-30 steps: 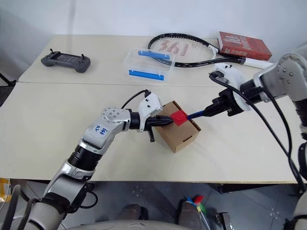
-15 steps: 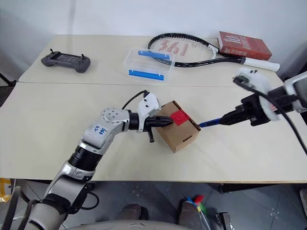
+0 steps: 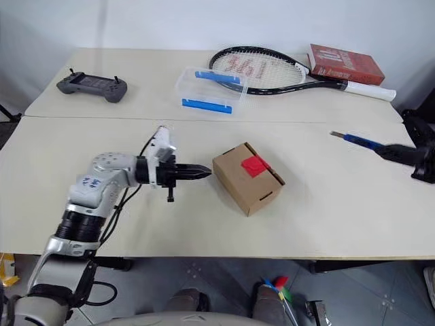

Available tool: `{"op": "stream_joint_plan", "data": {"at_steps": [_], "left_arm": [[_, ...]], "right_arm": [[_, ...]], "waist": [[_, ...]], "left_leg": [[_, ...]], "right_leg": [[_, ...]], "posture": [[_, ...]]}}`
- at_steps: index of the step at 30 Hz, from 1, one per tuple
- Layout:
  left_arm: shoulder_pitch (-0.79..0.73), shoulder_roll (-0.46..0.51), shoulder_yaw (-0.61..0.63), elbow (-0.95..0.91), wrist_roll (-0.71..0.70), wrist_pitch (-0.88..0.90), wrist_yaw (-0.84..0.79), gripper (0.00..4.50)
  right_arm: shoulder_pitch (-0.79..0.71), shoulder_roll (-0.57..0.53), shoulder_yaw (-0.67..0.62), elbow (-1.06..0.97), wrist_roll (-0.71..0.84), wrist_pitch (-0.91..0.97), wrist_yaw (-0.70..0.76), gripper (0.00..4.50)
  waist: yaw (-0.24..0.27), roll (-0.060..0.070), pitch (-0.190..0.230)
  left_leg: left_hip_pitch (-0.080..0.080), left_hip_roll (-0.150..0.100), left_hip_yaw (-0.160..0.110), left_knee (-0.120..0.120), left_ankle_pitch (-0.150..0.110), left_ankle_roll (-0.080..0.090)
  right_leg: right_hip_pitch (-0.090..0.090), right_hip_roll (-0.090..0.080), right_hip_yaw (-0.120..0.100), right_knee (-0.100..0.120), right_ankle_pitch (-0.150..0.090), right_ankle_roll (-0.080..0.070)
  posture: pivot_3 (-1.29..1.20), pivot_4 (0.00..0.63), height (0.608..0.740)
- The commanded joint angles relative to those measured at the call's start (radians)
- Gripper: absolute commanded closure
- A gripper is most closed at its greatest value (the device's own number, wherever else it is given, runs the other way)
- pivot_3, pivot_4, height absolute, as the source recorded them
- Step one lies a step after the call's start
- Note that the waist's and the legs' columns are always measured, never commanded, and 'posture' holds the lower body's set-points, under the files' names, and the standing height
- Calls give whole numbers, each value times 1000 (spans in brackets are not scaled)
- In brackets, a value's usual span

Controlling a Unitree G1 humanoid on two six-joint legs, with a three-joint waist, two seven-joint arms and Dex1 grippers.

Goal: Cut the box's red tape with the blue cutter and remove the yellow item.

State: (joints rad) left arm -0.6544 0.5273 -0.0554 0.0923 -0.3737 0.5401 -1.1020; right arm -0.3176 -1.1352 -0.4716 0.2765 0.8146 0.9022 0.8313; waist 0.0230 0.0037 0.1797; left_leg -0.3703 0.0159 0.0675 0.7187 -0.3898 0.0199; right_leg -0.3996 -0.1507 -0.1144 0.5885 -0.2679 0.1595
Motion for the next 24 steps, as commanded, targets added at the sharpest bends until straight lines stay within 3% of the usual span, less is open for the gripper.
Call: {"op": "stream_joint_plan", "data": {"at_steps": [1,6,11,16,20,24], "left_arm": [[66,31,50,-84,-37,19,25,4500],[213,74,76,-186,-65,73,45,4500],[276,65,98,-236,-60,93,136,4500],[341,42,107,-294,-67,98,208,4500],[354,22,93,-301,-62,95,248,4500],[314,-57,50,-281,-31,103,348,4500]], "right_arm": [[-1,107,20,59,-181,-335,-49,4335],[-38,247,115,129,-296,-447,-72,4335],[-30,243,97,136,-300,-411,-46,2807],[75,122,41,-2,-226,-365,189,1206],[84,117,39,-93,-206,-396,269,1206],[-33,262,213,-157,-326,-495,178,2206]], "waist": [[-3,3,1],[-25,6,2],[-16,7,2],[0,10,3],[0,10,3],[-10,9,3]], "left_leg": [[1,0,0,0,0,0],[2,1,0,0,2,-2],[2,0,-1,1,2,-1],[2,1,-1,0,2,-1],[2,1,0,0,2,-1],[7,1,1,2,3,-1]], "right_leg": [[0,0,0,1,0,0],[0,0,1,2,0,0],[1,0,1,2,0,0],[1,0,2,2,0,0],[1,0,2,2,0,0],[6,1,4,1,1,-2]], "posture": [[0,150,740],[0,150,740],[0,150,740],[0,150,740],[0,150,740],[0,150,740]]}}
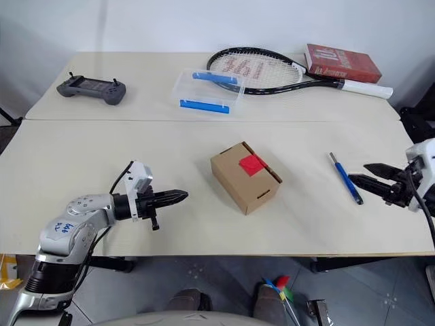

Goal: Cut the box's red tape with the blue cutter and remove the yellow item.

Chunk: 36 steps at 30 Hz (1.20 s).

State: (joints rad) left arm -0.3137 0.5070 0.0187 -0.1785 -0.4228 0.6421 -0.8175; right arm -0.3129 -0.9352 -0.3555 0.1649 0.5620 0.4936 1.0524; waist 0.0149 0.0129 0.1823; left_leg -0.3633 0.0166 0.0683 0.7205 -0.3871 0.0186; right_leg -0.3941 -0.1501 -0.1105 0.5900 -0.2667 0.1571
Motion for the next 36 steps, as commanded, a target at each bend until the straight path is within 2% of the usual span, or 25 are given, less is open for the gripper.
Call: {"op": "stream_joint_plan", "data": {"at_steps": [1,4,6,7,10,13,18,24,31,36], "left_arm": [[-35,-58,-28,-3,25,4,92,4500],[-51,-104,-62,1,38,18,143,4500],[-60,-121,-93,1,52,22,156,4500],[-68,-131,-99,7,57,31,171,4500],[-96,-154,-120,38,64,50,190,4500],[-117,-175,-138,58,63,47,186,4500],[-140,-188,-158,39,60,68,179,4500],[-68,-105,-171,-69,8,169,111,4500],[-12,-52,-160,-118,9,203,118,4500],[-5,-17,-114,-109,28,174,131,4500]], "right_arm": [[-50,88,137,-33,-132,-159,-59,2586],[-107,157,272,67,-342,-372,-159,3672],[-143,217,311,110,-373,-425,-184,4384],[-153,245,316,121,-366,-433,-181,4448],[-141,300,350,76,-321,-404,-111,4448],[-113,310,393,-4,-307,-323,-68,4448],[-59,304,439,-210,-243,-86,-48,4448],[6,319,444,-370,-225,27,-92,4448],[56,320,434,-416,-229,70,-127,4448],[89,278,356,-492,-140,144,-105,4448]], "waist": [[-3,0,0],[1,0,0],[3,0,0],[3,0,0],[7,0,0],[9,0,0],[8,0,0],[6,0,0],[9,0,0],[9,0,0]], "left_leg": [[1,0,0,0,0,0],[3,0,0,-1,1,-1],[2,0,0,-2,1,-1],[2,-1,0,-3,1,-1],[2,0,-1,-3,1,-1],[1,0,-2,-4,1,-1],[1,0,-2,-3,1,-1],[1,0,-2,-3,1,-1],[1,0,-2,-3,1,-1],[1,0,-2,-4,1,-1]], "right_leg": [[1,0,1,0,0,0],[1,0,1,2,0,0],[0,0,1,2,0,0],[0,0,1,1,0,0],[0,0,-1,1,0,0],[0,0,-2,1,0,0],[0,0,-2,0,0,0],[0,0,-2,1,0,0],[0,0,-1,0,0,0],[-1,0,-1,0,0,-1]], "posture": [[0,150,740],[0,150,740],[0,150,740],[0,150,740],[0,150,740],[0,150,740],[0,150,740],[0,150,740],[0,150,740],[0,150,740]]}}
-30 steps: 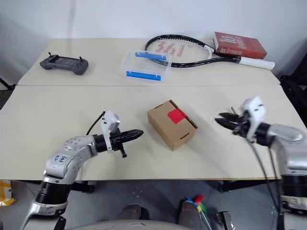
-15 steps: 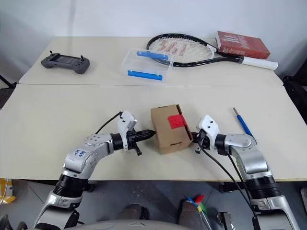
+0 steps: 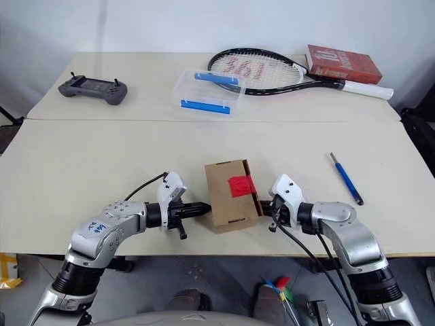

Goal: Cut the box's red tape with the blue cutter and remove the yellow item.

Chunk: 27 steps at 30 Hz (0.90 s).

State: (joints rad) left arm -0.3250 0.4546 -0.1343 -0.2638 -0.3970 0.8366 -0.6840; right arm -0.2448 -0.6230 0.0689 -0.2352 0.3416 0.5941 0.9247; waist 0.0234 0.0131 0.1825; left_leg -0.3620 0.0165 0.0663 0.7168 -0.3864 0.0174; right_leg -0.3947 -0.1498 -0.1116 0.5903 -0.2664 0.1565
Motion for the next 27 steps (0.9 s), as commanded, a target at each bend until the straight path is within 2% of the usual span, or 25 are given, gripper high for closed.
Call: {"op": "stream_joint_plan", "data": {"at_steps": [1,5,7,9,11,14,17,20,27], "left_arm": [[3,56,54,-21,0,-21,-11,4500],[-28,168,111,-2,-40,-2,-92,4500],[-81,257,128,8,-85,41,-185,4500],[-131,316,118,8,-118,61,-260,4500],[-231,307,104,17,-152,78,-287,4500],[-325,250,50,35,-133,62,-283,4500],[-386,161,-39,94,-70,16,-253,4500],[-402,122,-90,136,-15,-31,-240,4500],[-395,43,-140,201,57,-97,-193,4500]], "right_arm": [[32,-50,-99,-117,118,81,29,4448],[70,-106,-226,-189,286,231,39,4448],[82,-156,-302,-221,388,323,52,4084],[75,-185,-353,-231,471,401,39,3530],[15,-190,-402,-207,586,529,-23,2814],[-100,-160,-446,-146,744,709,-149,1765],[-233,-83,-427,-62,764,833,-313,754],[-269,-58,-386,-48,740,853,-364,754],[-294,-51,-248,20,578,744,-396,754]], "waist": [[0,0,0],[0,0,0],[2,0,0],[2,0,0],[4,0,0],[2,0,0],[0,0,0],[-1,0,0],[4,0,0]], "left_leg": [[0,0,0,0,0,0],[0,0,0,0,0,0],[0,0,0,0,0,0],[-2,0,0,1,0,0],[-3,0,-1,1,0,1],[-5,0,-1,2,0,1],[-4,0,-1,1,0,1],[-6,0,0,0,0,1],[-10,-1,2,0,0,1]], "right_leg": [[0,0,0,0,0,0],[0,0,0,0,0,0],[0,0,0,0,0,0],[-2,0,0,0,0,-1],[-2,0,0,-1,0,-1],[-3,0,0,0,0,-1],[-3,0,-1,1,0,-1],[-5,0,-1,0,0,-1],[-11,0,0,1,0,0]], "posture": [[0,150,740],[0,150,740],[0,150,740],[0,150,740],[0,150,740],[0,150,740],[0,150,740],[0,150,740],[0,150,740]]}}
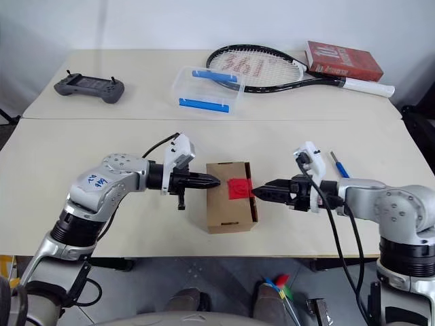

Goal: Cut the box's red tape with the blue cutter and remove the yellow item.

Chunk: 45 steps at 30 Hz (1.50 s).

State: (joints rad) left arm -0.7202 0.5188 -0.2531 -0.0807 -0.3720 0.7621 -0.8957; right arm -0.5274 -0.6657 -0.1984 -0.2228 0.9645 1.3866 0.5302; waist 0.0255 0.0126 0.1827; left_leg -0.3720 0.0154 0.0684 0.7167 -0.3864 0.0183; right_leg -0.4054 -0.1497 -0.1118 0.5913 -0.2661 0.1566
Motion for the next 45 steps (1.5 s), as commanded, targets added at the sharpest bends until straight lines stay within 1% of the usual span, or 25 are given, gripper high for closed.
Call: {"op": "stream_joint_plan", "data": {"at_steps": [1,4,8,13,15,20,23,25,28,32,36,45], "left_arm": [[3,-24,-25,21,40,-25,21,4500],[25,-9,-48,12,74,-39,13,4500],[48,-9,-46,3,80,-43,14,4500],[71,0,-48,-16,83,-39,11,4500],[75,2,-52,-18,87,-40,10,4500],[76,-3,-58,-19,87,-39,9,4500],[81,-8,-65,-24,88,-36,12,4500],[86,-11,-70,-26,88,-35,14,4500],[87,-18,-79,-20,97,-34,22,4500],[100,-22,-92,-29,97,-11,29,4500],[119,-16,-101,-39,100,-6,30,4500],[119,-20,-97,-41,98,-1,33,4500]], "right_arm": [[-9,-11,28,7,-53,-57,6,754],[-6,-6,35,4,-56,-59,15,754],[9,-12,56,0,-74,-68,29,754],[16,-72,129,0,-162,-99,34,754],[-10,-82,151,-14,-177,-89,22,754],[-92,-51,172,-39,-180,-7,-26,754],[-133,-56,248,-61,-216,36,-52,754],[-138,-50,271,-60,-235,36,-56,754],[-121,-58,298,-43,-276,1,-52,754],[-74,-130,365,-11,-380,-109,-33,754],[-39,-152,367,-26,-400,-169,12,754],[8,-103,323,-60,-403,-209,37,754]], "waist": [[2,0,0],[0,0,0],[-1,0,0],[-2,-1,-1],[-3,-1,-1],[-2,-1,-1],[-4,-1,-1],[-2,-2,-2],[-1,-3,-3],[2,-6,-5],[2,-6,-6],[-1,-7,-8]], "left_leg": [[0,0,0,0,0,0],[0,0,0,0,0,0],[1,0,0,1,0,0],[2,1,0,1,0,0],[3,1,0,1,0,0],[4,1,0,2,0,0],[4,1,0,2,0,0],[4,1,-1,2,0,0],[4,1,-1,2,0,0],[4,0,-3,2,0,0],[5,0,-4,2,0,0],[6,1,-3,2,0,0]], "right_leg": [[0,0,0,0,0,0],[0,0,0,0,0,0],[1,0,0,1,0,0],[2,0,0,1,0,0],[3,0,0,0,0,0],[5,0,0,0,0,0],[5,0,0,0,0,0],[5,0,0,1,0,0],[6,0,0,0,0,0],[7,0,0,-1,0,0],[9,0,0,-2,0,0],[10,0,-1,-2,0,0]], "posture": [[0,150,740],[0,150,740],[0,150,740],[0,150,740],[0,150,740],[0,150,740],[0,150,740],[0,150,740],[0,150,740],[0,150,740],[0,150,740],[0,150,740]]}}
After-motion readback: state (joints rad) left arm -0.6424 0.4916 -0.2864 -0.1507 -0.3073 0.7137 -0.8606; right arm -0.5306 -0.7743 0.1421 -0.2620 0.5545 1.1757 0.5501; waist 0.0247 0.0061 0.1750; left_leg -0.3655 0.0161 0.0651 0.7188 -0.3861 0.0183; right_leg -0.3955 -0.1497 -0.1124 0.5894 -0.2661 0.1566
